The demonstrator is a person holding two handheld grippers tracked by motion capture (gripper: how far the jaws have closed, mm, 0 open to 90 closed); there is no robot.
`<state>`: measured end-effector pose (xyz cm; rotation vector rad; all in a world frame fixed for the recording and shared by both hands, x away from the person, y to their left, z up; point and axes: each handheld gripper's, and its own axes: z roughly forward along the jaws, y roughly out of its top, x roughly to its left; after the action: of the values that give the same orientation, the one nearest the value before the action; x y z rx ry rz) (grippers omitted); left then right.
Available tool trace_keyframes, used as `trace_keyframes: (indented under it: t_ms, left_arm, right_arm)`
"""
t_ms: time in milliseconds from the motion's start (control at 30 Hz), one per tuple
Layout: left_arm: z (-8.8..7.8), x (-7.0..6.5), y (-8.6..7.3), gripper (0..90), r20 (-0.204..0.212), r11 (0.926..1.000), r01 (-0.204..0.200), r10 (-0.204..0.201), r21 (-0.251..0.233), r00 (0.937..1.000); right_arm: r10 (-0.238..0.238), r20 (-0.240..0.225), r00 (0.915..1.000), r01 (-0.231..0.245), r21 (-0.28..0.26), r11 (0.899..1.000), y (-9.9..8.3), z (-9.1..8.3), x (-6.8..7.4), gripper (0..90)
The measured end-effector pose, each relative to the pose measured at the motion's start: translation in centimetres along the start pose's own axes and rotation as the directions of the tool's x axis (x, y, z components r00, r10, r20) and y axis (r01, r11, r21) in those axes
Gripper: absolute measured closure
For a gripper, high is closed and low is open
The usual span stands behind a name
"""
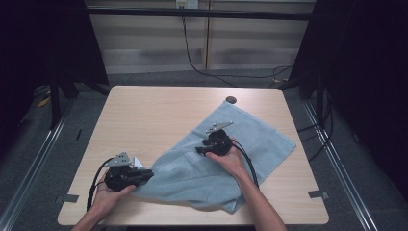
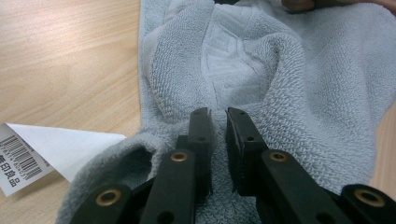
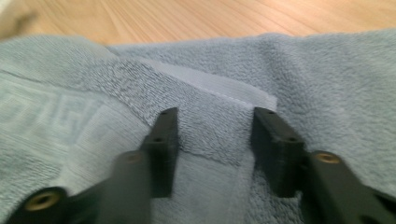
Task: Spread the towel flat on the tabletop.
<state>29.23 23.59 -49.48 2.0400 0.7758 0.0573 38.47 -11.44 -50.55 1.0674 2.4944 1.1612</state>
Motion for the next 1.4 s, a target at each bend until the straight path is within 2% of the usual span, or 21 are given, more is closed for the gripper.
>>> trace_keyframes:
  t_ms: [133, 200, 367, 467, 533, 567, 667, 767, 800, 833, 900, 933, 1000, 1067, 1100, 1133, 1200, 1233, 1300, 1333, 1400]
  left_arm:
    - [-0.1, -0.1, 0.0, 80.3, -0.006, 1.0000, -0.004, 0.004, -0.003, 1.0000]
    - [-0.4, -0.2, 0.0, 80.4, -0.009, 0.9999, -0.010, 0.010, -0.012, 0.9999]
    - [-1.3, -0.4, 0.2, 82.1, 0.000, 0.9978, -0.014, 0.014, -0.065, 0.9999]
    - [-2.0, -0.7, 0.5, 82.8, 0.002, 0.9939, -0.018, 0.019, -0.109, 0.9998]
    - [-2.4, -1.1, 0.6, 83.2, -0.001, 0.9906, -0.033, 0.033, -0.133, 0.9994]
    - [-2.5, -1.3, 0.7, 83.2, 0.008, 0.9890, -0.038, 0.039, -0.143, 0.9992]
    - [-2.3, -1.8, 0.9, 83.3, 0.026, 0.9883, -0.057, 0.062, -0.141, 0.9978]
    - [-1.8, -2.4, 0.9, 83.3, 0.040, 0.9898, -0.075, 0.081, -0.121, 0.9959]
    - [-1.8, -2.4, 0.9, 83.2, 0.040, 0.9898, -0.075, 0.081, -0.121, 0.9959]
    - [-1.3, -2.9, 0.9, 83.2, 0.060, 0.9917, -0.082, 0.088, -0.098, 0.9943]
    - [-1.0, -3.1, 0.9, 83.6, 0.077, 0.9926, -0.092, 0.098, -0.079, 0.9923]
    - [-0.2, -3.8, 0.8, 83.7, 0.084, 0.9942, -0.103, 0.105, -0.031, 0.9909]
    - [0.2, -4.0, 0.6, 79.6, 0.103, 0.9950, -0.099, 0.100, -0.010, 0.9897]
    - [0.7, -4.7, 0.2, 79.6, 0.109, 0.9914, -0.126, 0.121, 0.036, 0.9866]
    - [0.7, -4.9, 0.2, 79.2, 0.128, 0.9924, -0.120, 0.115, 0.028, 0.9850]
    - [0.6, -4.8, 0.4, 77.9, 0.140, 0.9946, -0.104, 0.101, 0.010, 0.9850]
    - [0.2, -4.4, 1.1, 74.9, 0.117, 0.9951, -0.097, 0.099, -0.021, 0.9882]
    - [0.2, -4.4, 1.1, 73.7, 0.117, 0.9951, -0.097, 0.099, -0.021, 0.9882]
    - [-0.2, -3.7, 1.7, 69.7, 0.106, 0.9960, -0.073, 0.078, -0.051, 0.9913]
    - [-0.4, -2.8, 2.3, 67.5, 0.106, 0.9959, -0.055, 0.063, -0.071, 0.9923]
    - [-0.2, -1.7, 2.8, 62.0, 0.078, 0.9966, -0.033, 0.039, -0.076, 0.9962]
  right_arm:
    - [-0.012, -0.002, 0.9999, 0.012, 0.001, 1.000, -0.1, -0.2, 0.2, 82.1]
    - [-0.008, -0.001, 1.0000, 0.008, -0.005, 1.000, -0.1, -0.5, 0.3, 84.5]
    - [0.058, -0.048, 0.9972, -0.063, -0.118, 0.991, 0.2, -2.7, -0.4, 84.9]
    - [0.077, -0.070, 0.9946, -0.090, -0.201, 0.976, 0.7, -5.3, -0.7, 86.8]
    - [0.064, -0.103, 0.9926, -0.089, -0.261, 0.961, 0.9, -7.6, -0.5, 87.5]
    - [0.049, -0.098, 0.9939, -0.075, -0.277, 0.958, 1.0, -8.7, -0.3, 87.8]
    - [0.021, -0.071, 0.9973, -0.041, -0.302, 0.952, 0.4, -12.4, 0.3, 88.1]
    - [0.029, -0.044, 0.9986, -0.042, -0.309, 0.950, -1.6, -15.5, 0.5, 88.1]
    - [0.029, -0.044, 0.9986, -0.042, -0.309, 0.950, -1.6, -15.5, 0.5, 88.1]
    - [0.050, -0.015, 0.9986, -0.052, -0.287, 0.956, -4.1, -17.1, 0.7, 88.2]
    - [0.059, -0.003, 0.9982, -0.058, -0.273, 0.960, -5.0, -17.5, 0.7, 88.2]
    - [0.090, 0.035, 0.9953, -0.080, -0.228, 0.970, -7.7, -18.3, 0.7, 88.2]
    - [0.109, 0.047, 0.9929, -0.096, -0.220, 0.971, -8.6, -18.6, 0.7, 88.2]
    - [0.169, 0.047, 0.9845, -0.157, -0.194, 0.968, -11.3, -18.8, 0.4, 88.2]
    - [0.191, 0.047, 0.9804, -0.182, -0.161, 0.970, -13.1, -18.6, 0.3, 88.2]
    - [0.203, 0.044, 0.9782, -0.194, -0.152, 0.969, -13.6, -18.4, 0.3, 88.2]
    - [0.200, 0.062, 0.9777, -0.193, -0.106, 0.975, -14.1, -17.6, 0.2, 88.2]
    - [0.200, 0.062, 0.9777, -0.193, -0.106, 0.975, -14.1, -17.6, 0.2, 88.2]
    - [0.195, 0.069, 0.9783, -0.191, -0.067, 0.979, -13.9, -16.3, -0.1, 88.2]
    - [0.196, 0.070, 0.9781, -0.193, -0.049, 0.980, -13.8, -15.7, -0.2, 88.2]
    - [0.200, 0.062, 0.9778, -0.197, -0.045, 0.979, -13.6, -15.3, -0.4, 88.2]
